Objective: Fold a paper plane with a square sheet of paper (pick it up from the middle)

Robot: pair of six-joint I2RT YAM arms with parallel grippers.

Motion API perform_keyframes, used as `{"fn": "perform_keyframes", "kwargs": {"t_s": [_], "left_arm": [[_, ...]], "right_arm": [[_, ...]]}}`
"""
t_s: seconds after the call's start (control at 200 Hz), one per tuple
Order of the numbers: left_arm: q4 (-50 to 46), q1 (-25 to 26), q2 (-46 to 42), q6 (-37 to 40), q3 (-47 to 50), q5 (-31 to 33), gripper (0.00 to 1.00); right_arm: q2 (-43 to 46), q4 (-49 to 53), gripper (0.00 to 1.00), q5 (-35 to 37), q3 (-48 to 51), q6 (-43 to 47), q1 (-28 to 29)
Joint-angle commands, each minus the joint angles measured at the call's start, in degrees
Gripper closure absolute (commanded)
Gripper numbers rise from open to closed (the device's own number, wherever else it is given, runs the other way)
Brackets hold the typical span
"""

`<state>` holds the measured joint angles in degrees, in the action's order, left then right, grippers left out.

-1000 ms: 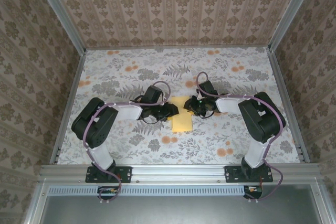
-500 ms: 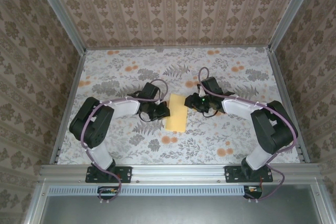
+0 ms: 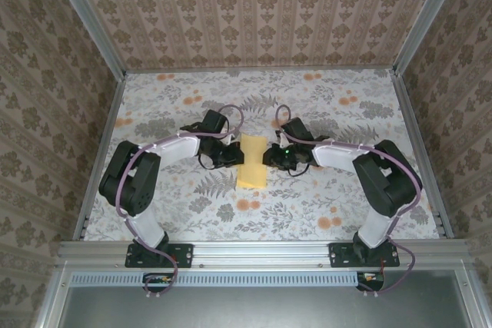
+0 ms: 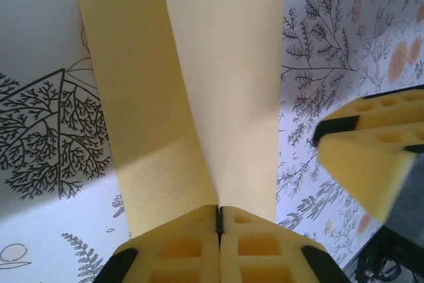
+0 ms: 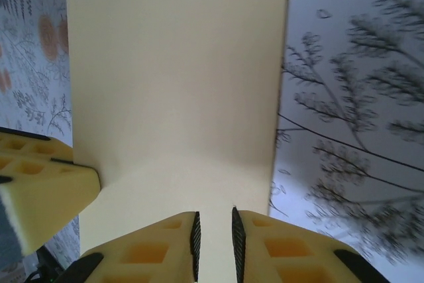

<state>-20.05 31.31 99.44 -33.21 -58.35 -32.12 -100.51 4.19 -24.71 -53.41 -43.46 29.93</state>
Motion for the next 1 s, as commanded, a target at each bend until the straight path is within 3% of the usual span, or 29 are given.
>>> {"fn": "perform_keyframes", "kwargs": {"t_s": [0.0, 0.155, 0.31, 0.375, 0.605, 0.995], "left_arm": [[0.6, 0.0, 0.6, -0.7, 1.5, -1.7, 0.93], [3.3, 0.0, 0.1, -3.3, 3.6, -2.1, 0.89], [12.0, 0.3, -2.1, -10.0, 8.4, -7.0, 0.67], [15.6, 0.9, -3.5, -13.2, 10.7, -8.2, 0.63], [23.8, 2.6, -7.4, -20.7, 17.2, -7.8, 0.65], [31.9, 5.1, -8.1, -25.4, 18.5, -7.4, 0.64]], "right_arm": [[-2.7, 0.8, 0.78, -1.7, -2.4, 0.1, 1.0], [-4.9, 1.0, 0.79, -1.5, -3.3, -0.4, 1.7], [-6.4, 2.8, 0.82, -0.5, -3.6, -0.8, 1.8], [-6.7, 3.1, 0.82, 0.2, -3.2, -1.2, 1.9], [-6.7, 4.0, 0.81, 1.8, -3.0, -2.4, 2.0], [-8.2, 7.7, 0.81, 3.4, -4.0, -4.2, 2.0]]}}
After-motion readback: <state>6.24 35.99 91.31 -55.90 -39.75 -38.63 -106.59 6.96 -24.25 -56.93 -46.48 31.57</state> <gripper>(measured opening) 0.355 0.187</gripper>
